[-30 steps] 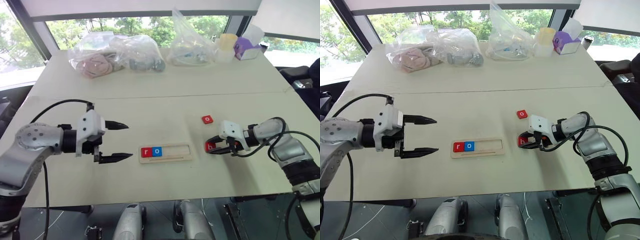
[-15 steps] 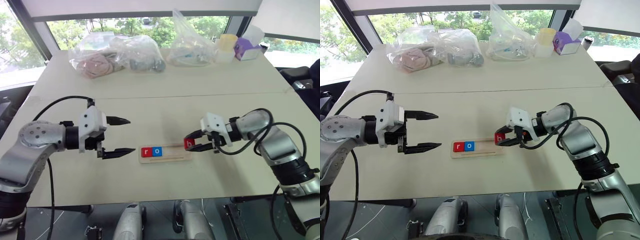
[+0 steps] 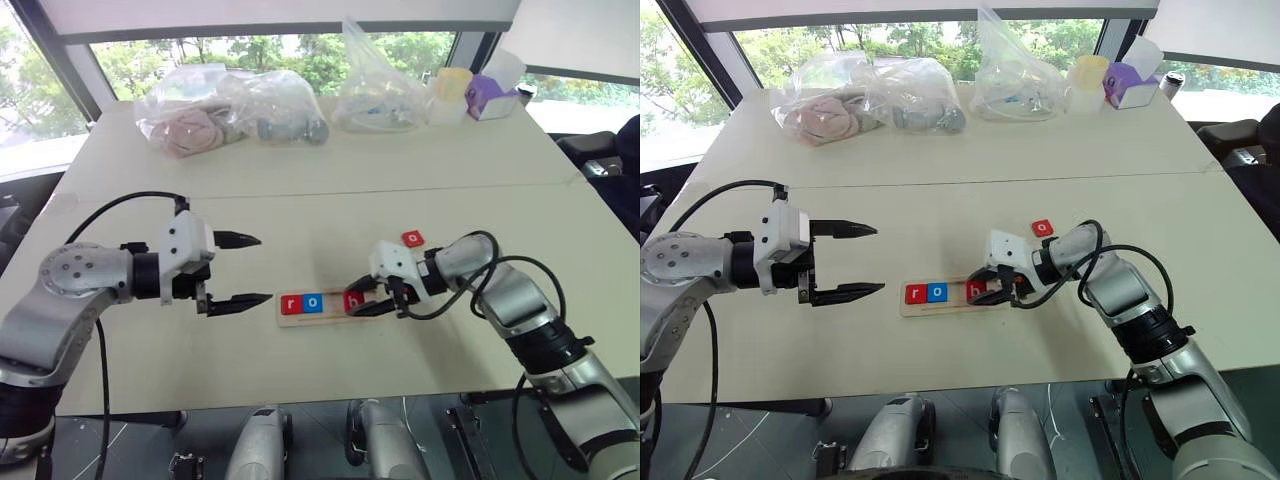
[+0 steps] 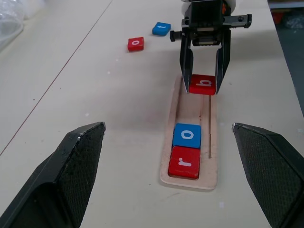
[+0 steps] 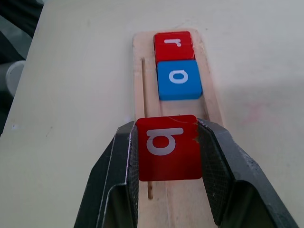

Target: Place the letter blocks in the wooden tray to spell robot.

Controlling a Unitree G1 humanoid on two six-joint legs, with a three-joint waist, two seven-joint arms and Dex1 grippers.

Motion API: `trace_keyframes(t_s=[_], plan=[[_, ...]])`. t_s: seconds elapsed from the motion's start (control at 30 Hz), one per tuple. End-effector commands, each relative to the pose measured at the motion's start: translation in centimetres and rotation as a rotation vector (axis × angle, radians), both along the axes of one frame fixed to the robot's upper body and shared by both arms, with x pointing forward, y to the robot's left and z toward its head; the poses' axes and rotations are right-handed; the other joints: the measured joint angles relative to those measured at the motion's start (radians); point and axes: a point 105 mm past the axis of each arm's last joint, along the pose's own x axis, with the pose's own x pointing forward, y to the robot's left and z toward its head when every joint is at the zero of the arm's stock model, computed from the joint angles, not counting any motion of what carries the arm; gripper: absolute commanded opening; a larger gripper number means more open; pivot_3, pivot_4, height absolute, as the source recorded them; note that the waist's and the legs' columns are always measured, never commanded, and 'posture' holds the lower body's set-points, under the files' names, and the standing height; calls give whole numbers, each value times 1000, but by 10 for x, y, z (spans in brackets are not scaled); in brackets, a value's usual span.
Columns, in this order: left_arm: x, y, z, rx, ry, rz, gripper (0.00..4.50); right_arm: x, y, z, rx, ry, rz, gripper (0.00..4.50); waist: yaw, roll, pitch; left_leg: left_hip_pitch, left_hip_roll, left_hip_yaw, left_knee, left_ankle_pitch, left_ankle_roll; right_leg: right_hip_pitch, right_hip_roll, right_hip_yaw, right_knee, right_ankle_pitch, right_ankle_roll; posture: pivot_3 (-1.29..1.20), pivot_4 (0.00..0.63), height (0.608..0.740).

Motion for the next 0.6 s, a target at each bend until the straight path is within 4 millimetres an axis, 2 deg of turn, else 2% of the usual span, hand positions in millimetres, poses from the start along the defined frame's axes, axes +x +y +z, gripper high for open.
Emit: trace_keyframes(t_s=[0.03, 0.6], plan=[[-3, -4, 5, 4, -35, -13, 4500, 0, 13, 11, 23, -53, 31, 1168, 0, 0, 0, 0, 0, 0, 0, 0, 0, 0, 0, 0, 0, 0, 0, 0, 150, 740], [-8, -9, 4, -3, -25, -28, 4500, 7, 27, -1, 31, -43, 22, 1168, 0, 0, 0, 0, 0, 0, 0, 0, 0, 0, 0, 0, 0, 0, 0, 0, 150, 740]])
